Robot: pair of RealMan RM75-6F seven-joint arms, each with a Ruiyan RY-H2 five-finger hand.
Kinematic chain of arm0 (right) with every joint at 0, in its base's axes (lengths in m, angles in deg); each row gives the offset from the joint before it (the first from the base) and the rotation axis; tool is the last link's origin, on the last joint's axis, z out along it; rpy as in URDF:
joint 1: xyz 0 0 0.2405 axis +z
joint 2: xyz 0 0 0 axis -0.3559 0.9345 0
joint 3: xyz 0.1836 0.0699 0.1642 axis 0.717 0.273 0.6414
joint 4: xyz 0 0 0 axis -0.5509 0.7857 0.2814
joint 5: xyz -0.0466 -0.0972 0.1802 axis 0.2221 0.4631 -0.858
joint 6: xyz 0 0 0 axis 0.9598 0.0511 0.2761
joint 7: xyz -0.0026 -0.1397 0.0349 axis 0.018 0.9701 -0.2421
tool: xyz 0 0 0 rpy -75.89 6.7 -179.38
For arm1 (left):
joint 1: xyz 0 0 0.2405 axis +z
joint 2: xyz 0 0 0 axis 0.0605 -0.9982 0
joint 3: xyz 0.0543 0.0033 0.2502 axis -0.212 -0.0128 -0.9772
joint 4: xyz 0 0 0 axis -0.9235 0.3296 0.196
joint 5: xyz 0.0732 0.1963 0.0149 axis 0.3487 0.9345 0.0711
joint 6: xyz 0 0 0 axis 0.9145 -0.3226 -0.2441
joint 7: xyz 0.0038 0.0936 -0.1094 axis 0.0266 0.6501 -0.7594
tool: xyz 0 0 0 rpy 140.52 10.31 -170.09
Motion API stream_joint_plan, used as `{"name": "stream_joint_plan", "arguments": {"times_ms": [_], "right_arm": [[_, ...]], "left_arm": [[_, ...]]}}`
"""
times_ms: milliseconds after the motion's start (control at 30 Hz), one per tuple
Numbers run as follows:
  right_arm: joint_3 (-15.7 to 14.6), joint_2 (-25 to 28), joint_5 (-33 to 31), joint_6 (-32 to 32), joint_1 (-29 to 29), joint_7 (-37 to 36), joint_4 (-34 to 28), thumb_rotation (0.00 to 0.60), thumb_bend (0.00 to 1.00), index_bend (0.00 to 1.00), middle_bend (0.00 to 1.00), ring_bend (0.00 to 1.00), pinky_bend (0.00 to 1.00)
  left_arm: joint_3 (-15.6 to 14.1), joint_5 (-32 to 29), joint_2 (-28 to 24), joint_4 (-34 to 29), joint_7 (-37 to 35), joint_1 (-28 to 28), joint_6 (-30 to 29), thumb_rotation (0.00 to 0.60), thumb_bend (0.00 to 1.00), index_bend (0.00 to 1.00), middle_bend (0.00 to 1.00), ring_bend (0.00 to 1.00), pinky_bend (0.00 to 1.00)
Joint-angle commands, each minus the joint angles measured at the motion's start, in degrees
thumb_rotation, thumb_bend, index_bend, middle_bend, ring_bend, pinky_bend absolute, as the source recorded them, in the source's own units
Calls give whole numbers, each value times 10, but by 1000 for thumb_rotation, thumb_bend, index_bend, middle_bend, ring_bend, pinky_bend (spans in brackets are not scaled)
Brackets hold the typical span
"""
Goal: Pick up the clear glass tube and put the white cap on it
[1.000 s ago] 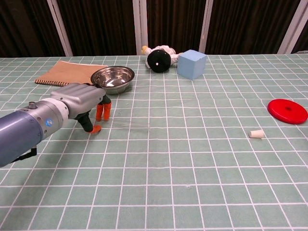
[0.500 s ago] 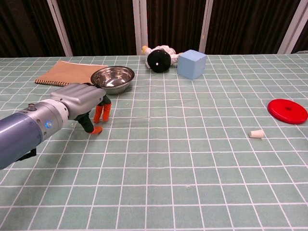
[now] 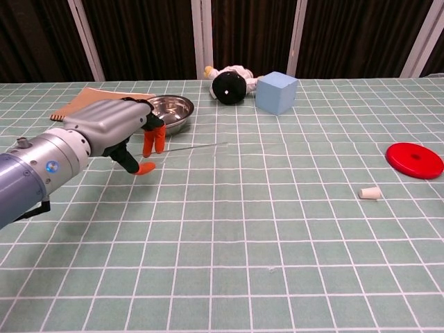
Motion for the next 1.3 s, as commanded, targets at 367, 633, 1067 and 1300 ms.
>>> {"name": "stream_joint_plan", "arguments": {"times_ms": [367, 633, 1067, 1300], "right_arm": [[-1, -2, -1, 6, 2, 11, 1, 600, 325, 0, 0, 0, 0], [-4, -4, 2, 23, 11, 21, 2, 600, 324, 0, 1, 0, 0], [25, -32, -50, 116, 68, 71, -14, 600, 324, 313, 161, 50, 0], [45, -75, -106, 179, 109, 127, -7, 600, 324, 367, 160, 50, 0]], "left_arm": [[-26, 120, -69, -22, -171, 69, -70, 600, 542, 540, 569, 79, 0], [-45, 166, -127, -40, -242, 110, -102, 600, 542, 540, 569, 79, 0], [-72, 231, -215, -83, -316, 176, -167, 600, 542, 540, 568, 80, 0], [-78, 254, -226, -84, -332, 197, -184, 600, 543, 540, 568, 79, 0]]}}
